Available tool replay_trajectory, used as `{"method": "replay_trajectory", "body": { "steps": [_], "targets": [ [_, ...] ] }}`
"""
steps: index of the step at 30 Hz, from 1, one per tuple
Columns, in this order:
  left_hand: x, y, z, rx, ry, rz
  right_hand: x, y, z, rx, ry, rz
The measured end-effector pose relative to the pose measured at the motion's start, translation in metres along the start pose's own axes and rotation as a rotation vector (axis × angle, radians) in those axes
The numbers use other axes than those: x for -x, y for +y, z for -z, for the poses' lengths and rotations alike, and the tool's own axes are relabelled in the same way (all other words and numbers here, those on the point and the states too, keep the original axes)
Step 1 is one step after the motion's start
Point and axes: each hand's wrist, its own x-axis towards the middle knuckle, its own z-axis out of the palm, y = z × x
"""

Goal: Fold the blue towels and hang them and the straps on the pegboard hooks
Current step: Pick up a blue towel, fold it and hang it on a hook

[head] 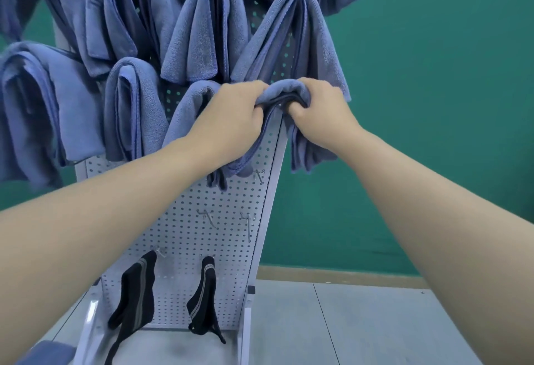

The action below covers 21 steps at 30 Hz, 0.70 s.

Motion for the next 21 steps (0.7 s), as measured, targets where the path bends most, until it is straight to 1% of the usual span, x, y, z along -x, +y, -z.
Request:
{"method": "replay_trajectory", "body": {
  "steps": [3, 7, 9, 11, 14, 17, 19, 21],
  "targets": [
    [0.009, -0.005, -0.012, 0.056, -0.024, 0.031, 0.007, 0.004, -0.012, -0.006, -0.037, -0.030],
    [0.026, -0.002, -0.027, 0.184, 0.010, 0.047, 0.021, 0.003, -0.029, -0.124, 0.016, -0.088],
    [0.035, 0.002, -0.036, 0.242, 0.036, 0.112, 0.033, -0.004, -0.039, -0.248, 0.028, -0.192],
    [0.046, 0.007, -0.044, 0.293, 0.029, 0.209, 0.047, -0.011, -0.055, -0.375, 0.025, -0.319],
    [0.062, 0.014, -0.046, 0.353, -0.048, 0.271, 0.068, -0.016, -0.069, -0.486, 0.031, -0.422],
    [0.087, 0.018, -0.030, 0.374, -0.146, 0.279, 0.103, -0.015, -0.076, -0.461, 0.019, -0.426],
    [0.114, 0.016, -0.019, 0.345, -0.208, 0.315, 0.142, -0.016, -0.089, -0.464, 0.022, -0.459],
    [0.155, 0.009, -0.012, 0.264, -0.241, 0.349, 0.180, -0.022, -0.109, -0.447, 0.014, -0.502]
  ]
}}
